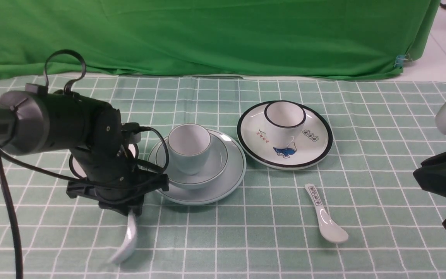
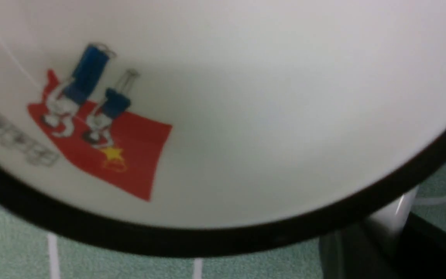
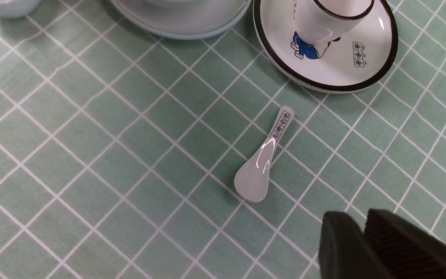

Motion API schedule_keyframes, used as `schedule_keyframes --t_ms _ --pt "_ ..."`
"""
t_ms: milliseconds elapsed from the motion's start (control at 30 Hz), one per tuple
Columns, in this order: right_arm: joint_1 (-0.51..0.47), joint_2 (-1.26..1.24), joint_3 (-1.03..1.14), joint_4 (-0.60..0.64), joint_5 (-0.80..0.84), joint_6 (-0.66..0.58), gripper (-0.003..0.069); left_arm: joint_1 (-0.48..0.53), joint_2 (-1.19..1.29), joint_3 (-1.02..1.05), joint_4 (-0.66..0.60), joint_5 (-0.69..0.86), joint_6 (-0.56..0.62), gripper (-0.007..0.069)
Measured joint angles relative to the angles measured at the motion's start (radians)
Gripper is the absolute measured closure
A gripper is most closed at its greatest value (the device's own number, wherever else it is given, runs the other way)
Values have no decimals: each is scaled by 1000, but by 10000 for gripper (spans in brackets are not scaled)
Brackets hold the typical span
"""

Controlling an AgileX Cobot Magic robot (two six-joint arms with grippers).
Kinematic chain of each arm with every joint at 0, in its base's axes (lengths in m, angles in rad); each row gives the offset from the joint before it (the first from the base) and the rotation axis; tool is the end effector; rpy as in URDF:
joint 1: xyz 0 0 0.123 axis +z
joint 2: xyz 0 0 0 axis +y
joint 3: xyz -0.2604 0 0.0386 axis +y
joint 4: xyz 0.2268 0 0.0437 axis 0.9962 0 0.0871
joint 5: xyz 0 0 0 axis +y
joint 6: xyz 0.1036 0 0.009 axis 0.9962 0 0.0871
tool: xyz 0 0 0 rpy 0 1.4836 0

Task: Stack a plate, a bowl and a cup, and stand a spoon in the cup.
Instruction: Use the left arm to grab a blue soup spoon, then use the left arm to put the blue soup spoon into the blue teacup in the middle

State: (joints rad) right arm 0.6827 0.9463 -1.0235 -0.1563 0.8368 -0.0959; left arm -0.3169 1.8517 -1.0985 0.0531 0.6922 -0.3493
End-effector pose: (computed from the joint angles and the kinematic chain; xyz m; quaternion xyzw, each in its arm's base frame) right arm 0.1496 0.1061 0.3540 -0.3611 0.8225 0.0535 0.4361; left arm 0.3114 -0.0984 0.1377 0.0024 0.9942 -0.0167 0.1064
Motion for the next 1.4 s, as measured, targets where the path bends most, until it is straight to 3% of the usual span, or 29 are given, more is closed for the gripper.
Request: schedule_keyframes --t_ms 200,467,600,900,1067,1200,1400 --pt "0 0 0 0 0 0 524 -11 -25 7 -53 82 42 594" --pt "0 0 0 0 0 -1 519 -80 -272 11 5 135 74 594" --pt "0 0 0 0 0 -1 518 -126 -402 46 12 -78 131 594" --pt "0 0 0 0 -7 -1 516 -158 -432 269 33 -1081 301 594" --pt "0 0 0 0 -12 -1 516 -125 -295 316 100 -1458 284 594" --pt "0 0 0 0 -12 2 516 -107 -176 316 138 -1633 233 594" --pt "0 0 0 0 -13 5 516 -100 -50 273 158 -1653 200 594"
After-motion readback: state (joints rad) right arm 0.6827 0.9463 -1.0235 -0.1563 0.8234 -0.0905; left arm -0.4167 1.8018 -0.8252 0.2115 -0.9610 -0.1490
